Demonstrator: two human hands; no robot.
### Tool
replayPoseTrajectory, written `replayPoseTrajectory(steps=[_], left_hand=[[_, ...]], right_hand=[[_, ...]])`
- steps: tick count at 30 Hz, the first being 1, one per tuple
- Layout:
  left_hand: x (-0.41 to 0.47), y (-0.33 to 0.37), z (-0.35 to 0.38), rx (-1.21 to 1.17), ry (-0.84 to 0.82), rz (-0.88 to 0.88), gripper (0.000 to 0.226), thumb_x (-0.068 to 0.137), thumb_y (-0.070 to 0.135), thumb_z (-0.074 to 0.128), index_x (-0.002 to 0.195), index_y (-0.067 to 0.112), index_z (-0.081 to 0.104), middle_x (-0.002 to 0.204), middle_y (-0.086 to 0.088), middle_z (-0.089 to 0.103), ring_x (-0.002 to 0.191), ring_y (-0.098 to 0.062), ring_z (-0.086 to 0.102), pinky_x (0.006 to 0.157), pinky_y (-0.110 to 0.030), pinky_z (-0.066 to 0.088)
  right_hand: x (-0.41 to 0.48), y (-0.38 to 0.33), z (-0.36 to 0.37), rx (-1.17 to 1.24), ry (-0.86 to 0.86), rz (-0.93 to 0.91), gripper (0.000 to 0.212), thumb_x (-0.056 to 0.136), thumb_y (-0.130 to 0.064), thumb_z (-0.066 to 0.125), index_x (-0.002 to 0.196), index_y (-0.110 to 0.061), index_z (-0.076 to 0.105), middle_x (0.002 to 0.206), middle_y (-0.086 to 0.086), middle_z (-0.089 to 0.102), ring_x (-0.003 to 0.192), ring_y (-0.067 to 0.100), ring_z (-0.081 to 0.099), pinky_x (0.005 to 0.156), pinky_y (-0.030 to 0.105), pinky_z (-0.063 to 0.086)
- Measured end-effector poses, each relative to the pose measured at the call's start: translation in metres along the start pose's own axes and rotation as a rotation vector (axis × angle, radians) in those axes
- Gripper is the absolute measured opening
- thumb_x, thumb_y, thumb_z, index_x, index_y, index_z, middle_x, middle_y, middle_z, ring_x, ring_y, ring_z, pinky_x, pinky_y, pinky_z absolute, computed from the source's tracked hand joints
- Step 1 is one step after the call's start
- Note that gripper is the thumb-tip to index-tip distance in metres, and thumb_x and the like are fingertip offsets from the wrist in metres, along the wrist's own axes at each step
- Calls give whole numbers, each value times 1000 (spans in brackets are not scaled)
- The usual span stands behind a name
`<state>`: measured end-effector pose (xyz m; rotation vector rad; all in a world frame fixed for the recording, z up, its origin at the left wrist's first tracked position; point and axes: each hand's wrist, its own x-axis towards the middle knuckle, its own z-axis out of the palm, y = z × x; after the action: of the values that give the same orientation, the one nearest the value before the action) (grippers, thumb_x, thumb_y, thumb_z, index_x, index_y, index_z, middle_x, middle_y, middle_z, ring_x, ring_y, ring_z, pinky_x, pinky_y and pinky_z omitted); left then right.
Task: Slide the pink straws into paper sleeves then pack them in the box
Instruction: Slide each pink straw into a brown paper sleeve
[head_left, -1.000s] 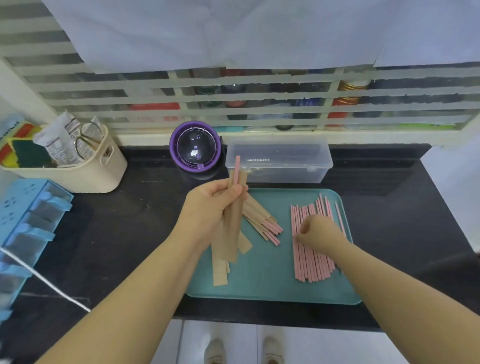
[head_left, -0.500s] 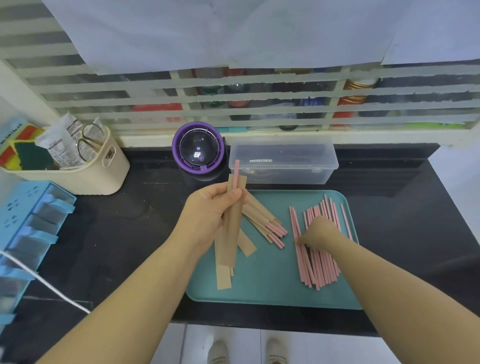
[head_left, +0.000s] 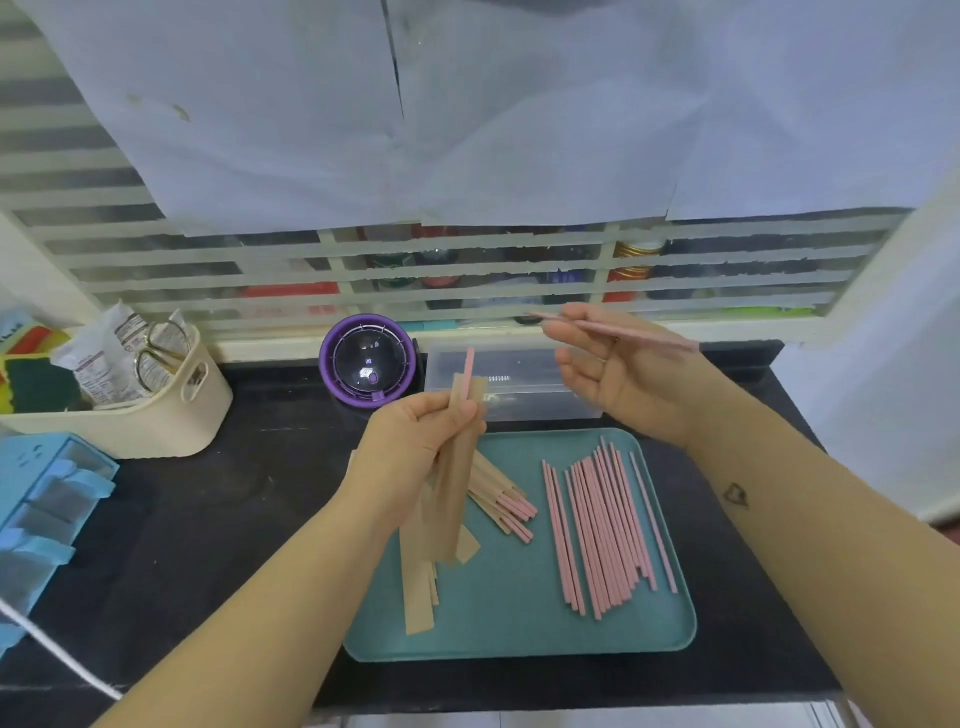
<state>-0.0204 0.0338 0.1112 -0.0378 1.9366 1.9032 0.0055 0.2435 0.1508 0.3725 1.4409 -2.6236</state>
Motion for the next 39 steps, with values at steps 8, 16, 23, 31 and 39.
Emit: replayPoseTrajectory(steps=[8, 16, 23, 31, 39], left_hand=[[-10, 26, 13, -13, -52, 39, 17, 89, 8, 61, 97, 17, 72, 84, -4, 74, 83, -19, 63, 84, -34, 48], [-18, 37, 14, -27, -60, 44, 25, 89, 2, 58, 110, 13, 67, 96, -11, 71, 83, -21, 60, 87, -40, 48], [-20, 40, 13, -39, -111, 52, 27, 88, 2, 60, 112, 12, 67, 89, -3, 71, 78, -18, 61, 83, -38, 49], [-24, 45, 6, -86, -213, 32, 25, 84, 1, 63, 106, 11, 71, 91, -3, 73, 77, -14, 64, 73, -26, 53], [-27, 44, 2, -129, -227, 13, 28, 84, 1, 63, 109, 8, 70, 92, -6, 74, 76, -14, 66, 73, -26, 55]], right_hand=[[-31, -31, 35, 155, -292, -32, 29, 93, -15, 41, 110, -12, 64, 114, 5, 69, 81, 21, 69, 83, 37, 55], [-29, -31, 44, -595, 62, -405, 17, 95, -22, 53, 95, -20, 70, 71, -8, 65, 53, 2, 49, 75, 26, 50], [-30, -35, 47, -871, 138, -480, 18, 94, -26, 54, 97, -20, 71, 75, -10, 61, 58, -10, 53, 59, 6, 44], [-16, -45, 47, -941, 100, -369, 20, 91, -31, 58, 99, -18, 72, 95, 0, 71, 95, 20, 63, 77, 18, 52], [-10, -38, 52, -965, -31, -288, 46, 85, -24, 68, 127, -21, 49, 83, -3, 74, 83, 11, 69, 86, 28, 51]])
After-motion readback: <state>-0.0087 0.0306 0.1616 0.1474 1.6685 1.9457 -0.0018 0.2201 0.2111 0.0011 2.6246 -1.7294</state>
